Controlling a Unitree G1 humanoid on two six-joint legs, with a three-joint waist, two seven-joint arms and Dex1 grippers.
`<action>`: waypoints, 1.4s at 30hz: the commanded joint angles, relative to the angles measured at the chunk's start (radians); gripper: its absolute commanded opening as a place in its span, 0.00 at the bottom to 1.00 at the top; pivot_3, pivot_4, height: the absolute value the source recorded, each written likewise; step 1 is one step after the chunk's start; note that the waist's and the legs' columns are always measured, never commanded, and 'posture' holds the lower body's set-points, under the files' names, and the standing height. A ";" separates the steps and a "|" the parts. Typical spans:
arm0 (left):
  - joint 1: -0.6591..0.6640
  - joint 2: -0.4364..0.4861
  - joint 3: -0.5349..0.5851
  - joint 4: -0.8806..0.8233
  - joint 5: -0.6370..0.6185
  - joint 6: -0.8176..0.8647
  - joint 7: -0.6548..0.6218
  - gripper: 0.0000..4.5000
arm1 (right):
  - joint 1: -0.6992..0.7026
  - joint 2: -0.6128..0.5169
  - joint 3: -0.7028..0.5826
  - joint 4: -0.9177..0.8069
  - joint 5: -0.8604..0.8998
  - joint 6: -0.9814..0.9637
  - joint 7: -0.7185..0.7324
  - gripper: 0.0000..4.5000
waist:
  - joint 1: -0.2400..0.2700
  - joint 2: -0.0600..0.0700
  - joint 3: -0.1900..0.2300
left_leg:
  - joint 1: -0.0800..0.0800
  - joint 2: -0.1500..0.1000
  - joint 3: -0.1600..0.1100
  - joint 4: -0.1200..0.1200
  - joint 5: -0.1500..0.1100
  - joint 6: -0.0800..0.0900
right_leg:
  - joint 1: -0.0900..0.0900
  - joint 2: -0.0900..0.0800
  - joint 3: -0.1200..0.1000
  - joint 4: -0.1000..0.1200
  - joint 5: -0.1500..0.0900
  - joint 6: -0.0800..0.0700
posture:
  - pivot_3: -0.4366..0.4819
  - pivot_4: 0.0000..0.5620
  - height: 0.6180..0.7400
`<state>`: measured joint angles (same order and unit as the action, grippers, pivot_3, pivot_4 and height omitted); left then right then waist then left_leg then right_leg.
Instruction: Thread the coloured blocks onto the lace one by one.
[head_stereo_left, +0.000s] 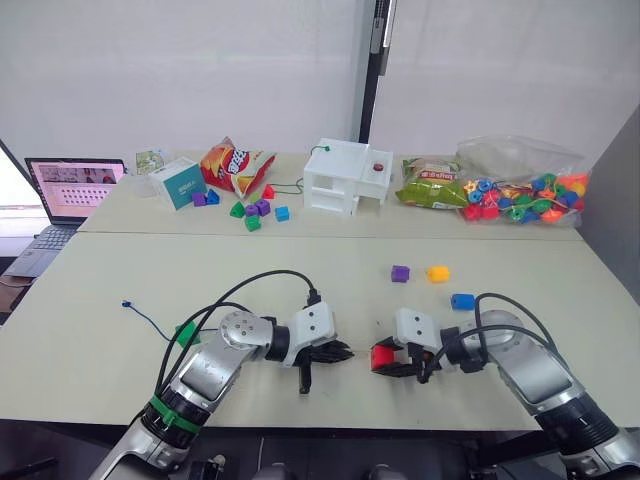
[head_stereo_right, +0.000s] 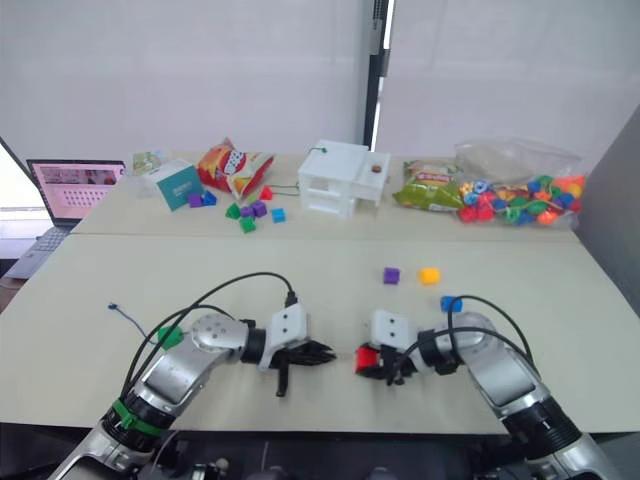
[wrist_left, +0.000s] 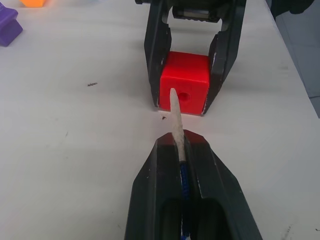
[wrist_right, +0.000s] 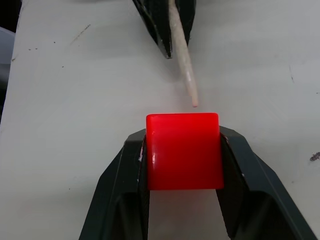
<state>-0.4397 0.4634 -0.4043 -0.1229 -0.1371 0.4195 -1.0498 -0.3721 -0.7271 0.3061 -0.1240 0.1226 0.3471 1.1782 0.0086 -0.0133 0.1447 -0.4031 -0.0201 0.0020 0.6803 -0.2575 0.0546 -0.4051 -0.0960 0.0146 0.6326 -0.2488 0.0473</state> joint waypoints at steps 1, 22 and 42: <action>-0.009 0.012 -0.006 -0.041 -0.003 0.012 -0.009 0.00 | 0.001 0.008 0.010 -0.022 -0.010 0.011 -0.015 0.26 | 0.000 0.000 0.000 | 0.000 0.000 0.000 0.000 0.000 0.000 | 0.000 0.000 0.000 0.000 0.000 0.000 | 0.48 0.27 1.00; -0.026 -0.046 -0.048 0.018 0.005 0.005 0.001 0.00 | -0.005 0.026 0.003 -0.072 -0.005 0.060 -0.023 0.26 | 0.002 0.000 0.000 | 0.000 0.000 0.000 0.000 0.000 0.000 | 0.000 0.001 0.000 0.000 0.000 0.000 | 0.48 0.27 1.00; -0.087 -0.081 -0.065 0.067 0.011 0.000 -0.053 0.21 | 0.003 0.033 0.025 -0.084 -0.039 0.078 -0.050 0.26 | 0.002 0.000 0.000 | 0.000 -0.001 0.000 0.001 0.000 0.000 | 0.001 0.001 0.000 0.000 0.000 0.000 | 0.48 0.27 1.00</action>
<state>-0.5256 0.3838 -0.4883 -0.0061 -0.0869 0.4237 -1.0800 -0.3710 -0.7029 0.3217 -0.1865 0.0911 0.4177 1.1491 0.0110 -0.0133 0.1447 -0.4031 -0.0206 0.0022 0.6816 -0.2574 0.0547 -0.4044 -0.0948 0.0141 0.6329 -0.2487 0.0475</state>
